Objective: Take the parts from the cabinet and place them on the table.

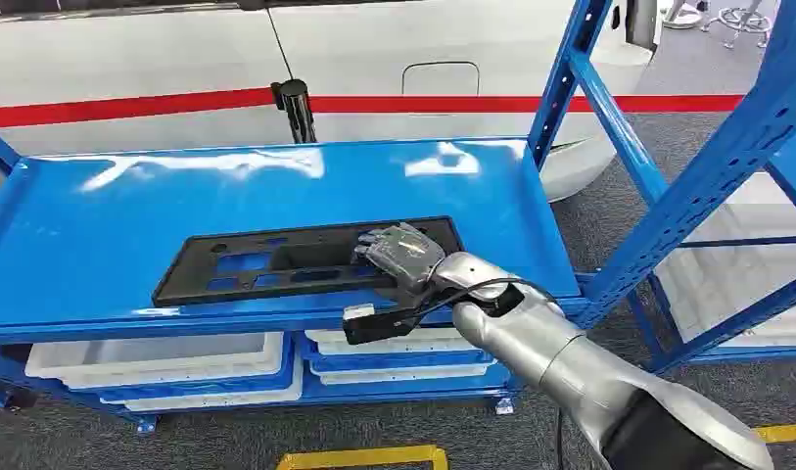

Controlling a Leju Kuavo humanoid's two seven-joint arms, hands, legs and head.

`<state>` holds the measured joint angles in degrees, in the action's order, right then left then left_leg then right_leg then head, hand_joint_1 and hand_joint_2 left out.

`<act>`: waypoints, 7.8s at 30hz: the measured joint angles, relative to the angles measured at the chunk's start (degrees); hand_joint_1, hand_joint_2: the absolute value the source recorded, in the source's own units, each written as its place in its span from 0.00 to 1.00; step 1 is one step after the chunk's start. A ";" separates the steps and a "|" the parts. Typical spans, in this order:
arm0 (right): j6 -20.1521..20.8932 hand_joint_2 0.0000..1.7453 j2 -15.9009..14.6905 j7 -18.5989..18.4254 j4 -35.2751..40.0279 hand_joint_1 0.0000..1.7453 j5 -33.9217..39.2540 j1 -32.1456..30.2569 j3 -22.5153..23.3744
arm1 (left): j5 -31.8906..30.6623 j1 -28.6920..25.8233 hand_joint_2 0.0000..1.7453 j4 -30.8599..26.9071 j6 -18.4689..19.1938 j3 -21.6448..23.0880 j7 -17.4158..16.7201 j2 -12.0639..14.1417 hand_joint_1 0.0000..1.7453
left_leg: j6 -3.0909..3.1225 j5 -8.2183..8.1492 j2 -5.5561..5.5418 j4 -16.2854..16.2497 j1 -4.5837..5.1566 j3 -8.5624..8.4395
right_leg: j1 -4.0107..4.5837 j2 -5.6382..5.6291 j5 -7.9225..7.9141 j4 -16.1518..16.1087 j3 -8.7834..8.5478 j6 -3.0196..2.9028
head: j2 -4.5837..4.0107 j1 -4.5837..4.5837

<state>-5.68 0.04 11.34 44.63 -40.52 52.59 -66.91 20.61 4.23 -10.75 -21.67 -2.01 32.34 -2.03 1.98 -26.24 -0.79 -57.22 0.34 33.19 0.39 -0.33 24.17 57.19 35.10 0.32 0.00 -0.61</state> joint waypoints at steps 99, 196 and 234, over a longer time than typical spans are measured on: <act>2.97 1.00 -17.22 3.28 28.46 0.98 -1.57 -12.70 31.02 | -8.54 0.11 1.00 -0.24 4.19 -0.20 -6.15 0.22 0.00 | 1.31 0.80 0.87 0.40 -0.70 -0.46 | -1.36 0.52 6.49 10.56 5.61 1.09 | 0.00 0.02; 3.73 1.00 -20.20 3.63 31.04 0.98 -1.95 -16.11 31.10 | -9.49 0.11 1.00 -0.24 4.01 0.41 -6.07 0.02 0.00 | 0.39 4.91 1.46 -0.99 -1.34 5.90 | -1.91 0.60 2.75 15.04 1.67 4.48 | 0.00 -0.31; 3.60 1.00 -19.80 3.02 33.35 0.98 -0.63 -16.31 33.16 | -9.88 -0.29 1.00 -0.33 4.16 0.24 -4.97 0.42 0.00 | -2.46 -1.24 4.80 -0.96 -1.92 -0.27 | -1.87 1.07 1.93 0.35 -2.24 0.65 | 0.00 0.02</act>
<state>-2.08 -19.76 14.36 77.99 -41.16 36.28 -33.75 10.73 3.94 -11.08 -17.51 -1.77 27.36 -1.62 -0.48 -27.48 4.01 -58.18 -1.57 32.93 -1.48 0.73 26.09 57.54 32.86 0.98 0.00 -0.59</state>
